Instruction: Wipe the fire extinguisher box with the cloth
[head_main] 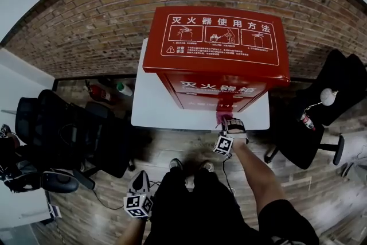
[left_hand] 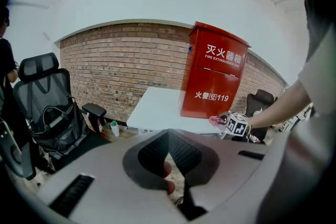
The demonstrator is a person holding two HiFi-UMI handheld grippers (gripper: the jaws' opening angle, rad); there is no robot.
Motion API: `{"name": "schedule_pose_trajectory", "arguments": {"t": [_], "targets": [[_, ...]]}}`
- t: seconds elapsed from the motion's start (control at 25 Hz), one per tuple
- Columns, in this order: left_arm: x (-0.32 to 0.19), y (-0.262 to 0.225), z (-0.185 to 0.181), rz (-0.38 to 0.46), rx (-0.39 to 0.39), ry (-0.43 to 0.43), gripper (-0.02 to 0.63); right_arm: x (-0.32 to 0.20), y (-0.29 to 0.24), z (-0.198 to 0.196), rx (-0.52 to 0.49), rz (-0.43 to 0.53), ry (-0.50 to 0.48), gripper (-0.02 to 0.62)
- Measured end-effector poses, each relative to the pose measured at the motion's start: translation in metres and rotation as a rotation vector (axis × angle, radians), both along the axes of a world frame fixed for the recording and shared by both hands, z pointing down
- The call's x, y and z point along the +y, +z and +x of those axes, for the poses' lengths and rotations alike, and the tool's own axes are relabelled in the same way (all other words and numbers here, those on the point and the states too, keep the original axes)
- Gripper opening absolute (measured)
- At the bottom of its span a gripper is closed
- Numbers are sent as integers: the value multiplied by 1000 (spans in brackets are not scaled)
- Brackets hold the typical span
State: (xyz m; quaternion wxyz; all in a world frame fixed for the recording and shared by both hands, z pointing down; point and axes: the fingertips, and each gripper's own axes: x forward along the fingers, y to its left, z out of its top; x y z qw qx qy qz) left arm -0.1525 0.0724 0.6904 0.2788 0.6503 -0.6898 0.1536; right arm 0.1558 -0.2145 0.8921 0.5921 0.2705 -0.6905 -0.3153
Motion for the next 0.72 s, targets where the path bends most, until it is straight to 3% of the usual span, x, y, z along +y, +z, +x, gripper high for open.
{"name": "schedule_pose_trajectory", "arguments": {"t": [0.72], "targets": [[-4,-2,-1,26,7,33,21,-3,-34,1,15,84,16,98]]}}
